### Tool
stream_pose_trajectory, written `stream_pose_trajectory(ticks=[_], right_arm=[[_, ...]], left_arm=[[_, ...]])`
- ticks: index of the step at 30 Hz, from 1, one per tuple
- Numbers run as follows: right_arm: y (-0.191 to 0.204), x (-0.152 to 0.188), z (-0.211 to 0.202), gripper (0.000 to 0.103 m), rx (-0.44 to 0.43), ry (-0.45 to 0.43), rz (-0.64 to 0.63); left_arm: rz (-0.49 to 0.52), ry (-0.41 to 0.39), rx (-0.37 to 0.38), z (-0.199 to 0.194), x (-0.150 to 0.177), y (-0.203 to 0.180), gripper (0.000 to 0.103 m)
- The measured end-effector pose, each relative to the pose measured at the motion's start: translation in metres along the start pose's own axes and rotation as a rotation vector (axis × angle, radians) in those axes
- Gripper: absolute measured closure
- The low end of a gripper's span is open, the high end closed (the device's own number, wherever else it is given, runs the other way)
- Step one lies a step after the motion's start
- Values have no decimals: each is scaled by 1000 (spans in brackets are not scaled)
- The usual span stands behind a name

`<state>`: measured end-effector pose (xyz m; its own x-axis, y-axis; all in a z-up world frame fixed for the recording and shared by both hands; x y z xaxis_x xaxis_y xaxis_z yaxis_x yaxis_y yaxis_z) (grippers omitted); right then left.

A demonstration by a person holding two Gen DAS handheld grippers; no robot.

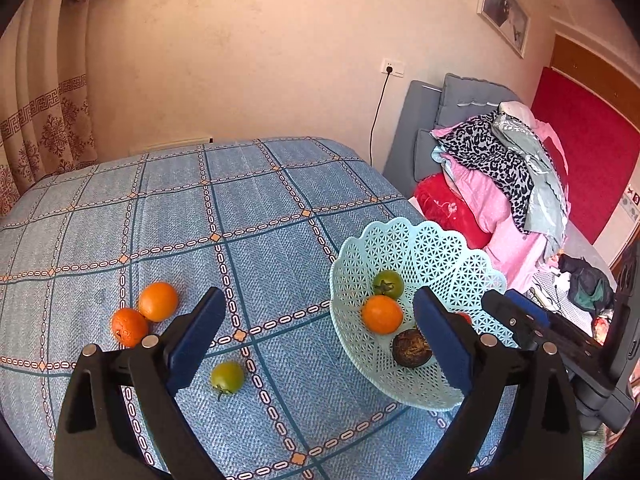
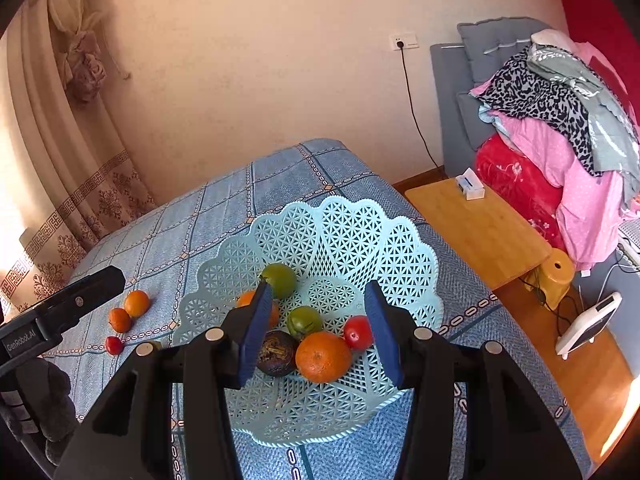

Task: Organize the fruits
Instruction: 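Move both open tools back toward the remaining fruit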

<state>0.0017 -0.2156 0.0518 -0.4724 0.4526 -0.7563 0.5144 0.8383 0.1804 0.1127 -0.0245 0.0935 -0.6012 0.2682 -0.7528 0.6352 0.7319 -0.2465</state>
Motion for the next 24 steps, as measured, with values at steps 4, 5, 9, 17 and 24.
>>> stream_pose_trajectory(ticks=[4,5,9,17,24], right_arm=[[11,4,-4,54,-24,2,-25],[14,5,-5,54,-31,3,-31],[24,9,-8,53,-52,9,-49],[51,22,-11,52,-97,33,-86],[80,33,-11,52,-133,52,-131]], left_arm=[[5,-23,-21,-14,-5,8,7],[3,-28,-28,-18,-5,12,7],[-22,-40,-61,-32,-8,36,7],[-57,-60,-147,-57,-11,85,7],[-73,-36,-202,-63,-3,120,7]])
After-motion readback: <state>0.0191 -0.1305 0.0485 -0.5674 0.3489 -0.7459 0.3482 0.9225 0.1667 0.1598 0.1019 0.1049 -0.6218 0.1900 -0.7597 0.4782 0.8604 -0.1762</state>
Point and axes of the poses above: each gripper's, at about its wrist camera, not at the fingertips, and z roughly the way its jaws point, y to its left, x to its underside, the point moved 7 cm from there along z, roughly the way its jaws point, and after that the axes turned 9 degrees about x, right-handed, at the moved point
